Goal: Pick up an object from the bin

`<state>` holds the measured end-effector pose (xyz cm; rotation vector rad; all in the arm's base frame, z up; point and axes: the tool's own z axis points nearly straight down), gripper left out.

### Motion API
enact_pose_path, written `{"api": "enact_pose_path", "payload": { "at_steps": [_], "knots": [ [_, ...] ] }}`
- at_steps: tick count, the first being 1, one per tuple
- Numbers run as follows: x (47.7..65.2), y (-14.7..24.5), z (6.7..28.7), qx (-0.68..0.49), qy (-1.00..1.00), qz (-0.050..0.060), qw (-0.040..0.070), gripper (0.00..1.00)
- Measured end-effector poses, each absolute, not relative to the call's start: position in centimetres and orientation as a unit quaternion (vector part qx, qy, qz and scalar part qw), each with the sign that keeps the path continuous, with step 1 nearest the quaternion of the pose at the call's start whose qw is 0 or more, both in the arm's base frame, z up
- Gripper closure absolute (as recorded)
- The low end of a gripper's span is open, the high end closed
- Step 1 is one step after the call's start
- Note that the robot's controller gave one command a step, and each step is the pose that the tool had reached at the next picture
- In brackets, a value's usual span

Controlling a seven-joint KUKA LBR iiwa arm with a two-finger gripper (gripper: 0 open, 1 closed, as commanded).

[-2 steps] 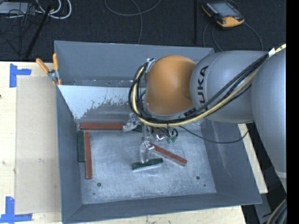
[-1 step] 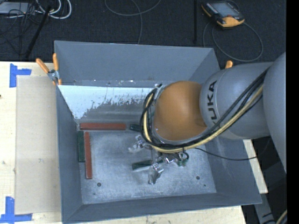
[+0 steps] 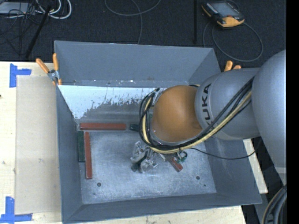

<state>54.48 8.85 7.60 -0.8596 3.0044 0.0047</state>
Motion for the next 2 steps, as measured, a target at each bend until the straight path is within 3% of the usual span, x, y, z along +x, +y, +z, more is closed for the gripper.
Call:
{"api": "enact_pose_path", "payload": {
  "at_steps": [1, 2],
  "knots": [
    [54.5, 8.8, 7.6, -0.275, 0.961, 0.002, 0.008, 1.0],
    [55.9, 5.1, 23.1, -0.251, 0.968, 0.0, 0.002, 1.0]
  ]
}}
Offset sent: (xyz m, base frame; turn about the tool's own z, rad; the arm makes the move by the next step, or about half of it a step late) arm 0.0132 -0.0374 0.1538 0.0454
